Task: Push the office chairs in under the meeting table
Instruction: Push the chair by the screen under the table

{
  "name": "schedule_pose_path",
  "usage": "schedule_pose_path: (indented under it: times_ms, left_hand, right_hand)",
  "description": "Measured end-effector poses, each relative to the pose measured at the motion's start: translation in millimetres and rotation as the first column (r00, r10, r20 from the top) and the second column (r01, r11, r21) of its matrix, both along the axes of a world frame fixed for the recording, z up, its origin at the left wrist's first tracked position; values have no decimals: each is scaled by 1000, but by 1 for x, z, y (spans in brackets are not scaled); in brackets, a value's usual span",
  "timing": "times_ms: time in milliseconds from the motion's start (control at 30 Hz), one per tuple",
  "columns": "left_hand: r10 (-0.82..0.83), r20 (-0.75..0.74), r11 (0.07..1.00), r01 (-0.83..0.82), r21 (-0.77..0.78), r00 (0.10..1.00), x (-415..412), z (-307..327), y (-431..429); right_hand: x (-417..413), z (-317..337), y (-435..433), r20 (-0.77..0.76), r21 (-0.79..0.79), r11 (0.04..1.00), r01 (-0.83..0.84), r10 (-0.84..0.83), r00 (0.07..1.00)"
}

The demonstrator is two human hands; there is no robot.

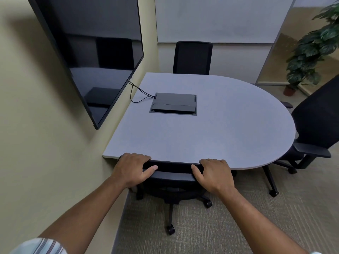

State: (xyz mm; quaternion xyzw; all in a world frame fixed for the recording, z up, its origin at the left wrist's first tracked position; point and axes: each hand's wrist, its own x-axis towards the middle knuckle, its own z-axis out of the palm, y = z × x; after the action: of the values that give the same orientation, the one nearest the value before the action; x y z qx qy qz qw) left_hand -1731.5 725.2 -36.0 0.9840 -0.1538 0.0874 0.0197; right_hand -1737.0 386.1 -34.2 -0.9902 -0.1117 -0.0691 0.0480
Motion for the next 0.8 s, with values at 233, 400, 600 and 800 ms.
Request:
schedule_pose_path:
  times_ms: [233, 400, 600, 800]
  left_hand:
    - [-1, -10, 1000, 2, 16, 1000, -3, 0, 1]
    - [6, -13, 1000, -6, 9, 1000, -5, -2, 2]
    - [7, -46, 1000, -7, 16, 999, -10, 2, 1]
    - [81, -264, 996, -85, 0, 961, -11, 18, -6]
  right_hand:
    - [-4, -1, 1, 0, 12, 1000, -3, 3, 1000]
    - [-7, 4, 3, 2, 34, 999, -18, 18, 1000]
    - [-12, 5, 3, -75, 11, 1000, 23, -22, 997]
    - [-11, 25, 5, -252, 49, 999, -12, 24, 967]
